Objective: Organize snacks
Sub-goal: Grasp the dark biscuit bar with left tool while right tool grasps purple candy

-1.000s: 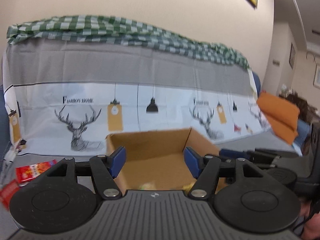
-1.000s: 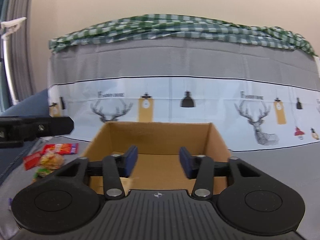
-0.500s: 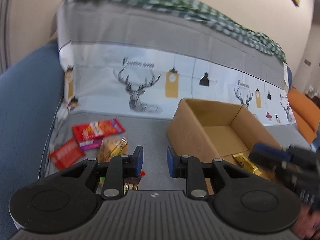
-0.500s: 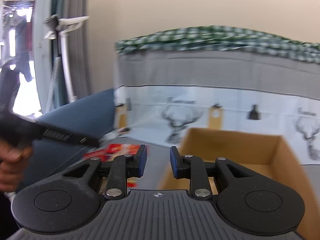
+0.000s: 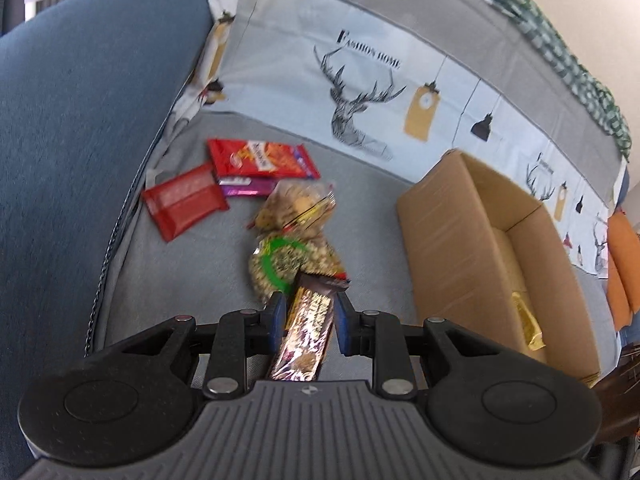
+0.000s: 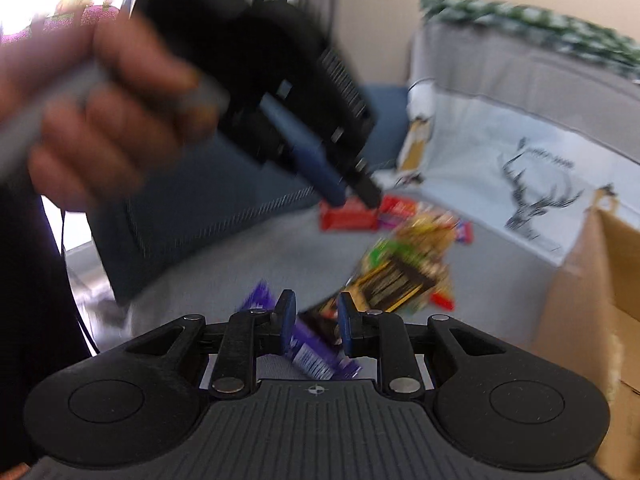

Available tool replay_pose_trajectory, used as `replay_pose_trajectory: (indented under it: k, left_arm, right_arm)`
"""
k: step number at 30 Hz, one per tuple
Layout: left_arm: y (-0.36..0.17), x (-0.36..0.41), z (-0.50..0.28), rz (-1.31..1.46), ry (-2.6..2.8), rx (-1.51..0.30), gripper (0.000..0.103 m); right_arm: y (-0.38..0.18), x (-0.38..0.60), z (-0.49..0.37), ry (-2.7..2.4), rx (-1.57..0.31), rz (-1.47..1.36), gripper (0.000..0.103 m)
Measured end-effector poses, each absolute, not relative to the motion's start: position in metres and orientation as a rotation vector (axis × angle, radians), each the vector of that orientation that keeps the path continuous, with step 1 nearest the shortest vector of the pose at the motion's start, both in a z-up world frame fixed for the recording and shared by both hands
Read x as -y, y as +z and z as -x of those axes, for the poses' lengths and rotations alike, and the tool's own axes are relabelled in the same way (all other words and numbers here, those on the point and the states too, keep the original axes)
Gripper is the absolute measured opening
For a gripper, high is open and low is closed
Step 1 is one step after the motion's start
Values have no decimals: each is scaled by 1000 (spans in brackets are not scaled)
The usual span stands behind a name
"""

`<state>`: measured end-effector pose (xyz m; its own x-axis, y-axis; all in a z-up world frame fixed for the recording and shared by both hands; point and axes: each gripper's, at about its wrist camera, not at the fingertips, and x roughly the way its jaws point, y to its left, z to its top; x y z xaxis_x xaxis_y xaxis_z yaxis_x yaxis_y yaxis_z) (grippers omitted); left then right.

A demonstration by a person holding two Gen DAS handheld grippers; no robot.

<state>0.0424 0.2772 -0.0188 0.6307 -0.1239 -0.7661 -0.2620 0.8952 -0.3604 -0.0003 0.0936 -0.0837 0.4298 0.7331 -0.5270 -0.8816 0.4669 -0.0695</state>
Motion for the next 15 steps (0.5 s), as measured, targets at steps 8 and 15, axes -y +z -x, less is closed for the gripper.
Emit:
replay_pose_trajectory:
  k: [8,15]
  left_arm:
    - [-39,-266,-54,412,44,-982,49]
    - [-70,-244,-77,303,56,-1081,62]
  right_arm:
    - [-119,-128,-4,1070,-522,494,40]
    - [-123,-126,3,1116,-512,572,22]
